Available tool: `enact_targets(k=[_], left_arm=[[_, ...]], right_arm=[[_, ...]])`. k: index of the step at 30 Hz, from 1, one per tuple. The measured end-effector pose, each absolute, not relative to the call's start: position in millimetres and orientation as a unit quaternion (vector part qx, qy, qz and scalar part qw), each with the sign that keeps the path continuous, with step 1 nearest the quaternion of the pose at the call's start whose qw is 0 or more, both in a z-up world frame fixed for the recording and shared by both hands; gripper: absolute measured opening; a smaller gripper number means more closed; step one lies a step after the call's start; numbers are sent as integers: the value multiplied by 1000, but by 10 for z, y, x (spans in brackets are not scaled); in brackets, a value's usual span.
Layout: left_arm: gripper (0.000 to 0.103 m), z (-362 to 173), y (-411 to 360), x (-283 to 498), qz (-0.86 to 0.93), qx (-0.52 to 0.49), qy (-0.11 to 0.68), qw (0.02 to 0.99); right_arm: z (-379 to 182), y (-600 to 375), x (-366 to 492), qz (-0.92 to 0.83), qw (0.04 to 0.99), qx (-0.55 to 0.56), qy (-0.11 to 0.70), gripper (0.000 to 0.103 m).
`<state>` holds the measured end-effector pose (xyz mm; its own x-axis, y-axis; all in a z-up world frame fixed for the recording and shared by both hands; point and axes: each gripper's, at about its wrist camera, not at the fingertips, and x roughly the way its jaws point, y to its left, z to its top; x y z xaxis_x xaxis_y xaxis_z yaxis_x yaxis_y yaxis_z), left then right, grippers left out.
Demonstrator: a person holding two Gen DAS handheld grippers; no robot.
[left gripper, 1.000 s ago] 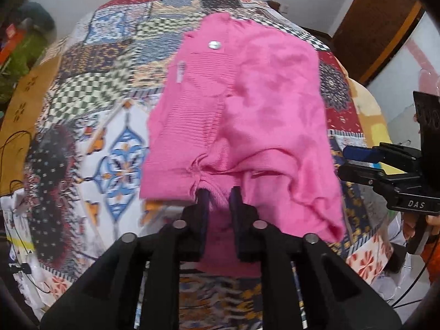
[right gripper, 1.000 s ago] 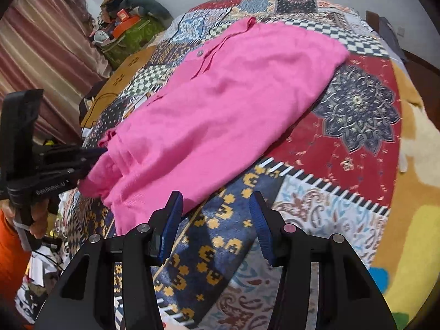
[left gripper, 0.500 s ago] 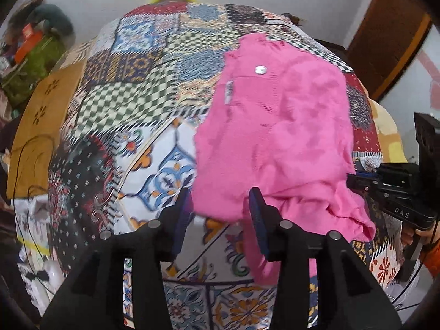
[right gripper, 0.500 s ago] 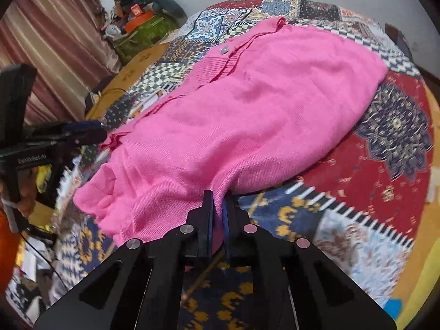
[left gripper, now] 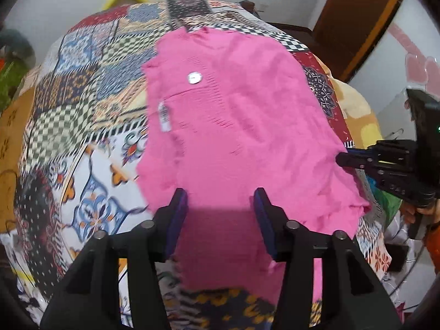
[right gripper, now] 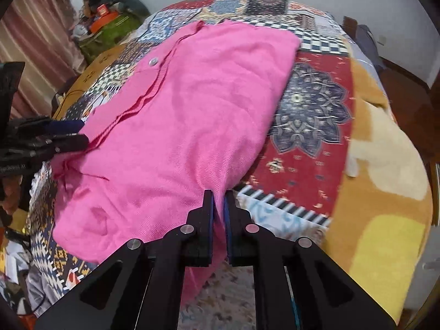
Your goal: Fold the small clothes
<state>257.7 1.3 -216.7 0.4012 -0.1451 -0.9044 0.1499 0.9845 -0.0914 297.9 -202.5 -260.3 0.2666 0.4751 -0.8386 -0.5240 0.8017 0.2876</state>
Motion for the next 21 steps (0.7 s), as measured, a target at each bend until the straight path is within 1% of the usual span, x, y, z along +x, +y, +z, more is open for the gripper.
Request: enact_targets(k=[2,4,5,7,9,14,16,18,21], left_arm=[[61,-2206,-88,2646,-83,16,540,837],[61,-2273,-143,2698,-76,29,547,833],[61,-2295,-156,2707,-71,39,546,834],[61,-2326,-148,2705,-56,64,537,839],[61,-2349,-73,2691,-39,78,532,842],[61,-2281,486,2602,1,45,526,850],[61,-2288,766,2586,30,27,532,846],[57,-2319,1071,2593,78,19,546,834],[57,-2299,1346,2598,94,-12,554,827]], right_arm=[[-2535,-2062,2982,304,804,-24,511,12],[-2494,-2076,2983,302,811,-20,502,25],[-2496,-2066,2984,305,809,-15,502,34],[-2545,-2025,2957,316,805,-11,502,35],[-2633,-1925,2925,323,798,-29,508,35],[-2719,-1846,2895,333,792,-45,510,37],[-2723,-1857,2914,337,788,-42,513,37],[-2710,-1848,2913,339,788,-47,512,37],[-2694,-1840,2929,340,787,-49,512,37]])
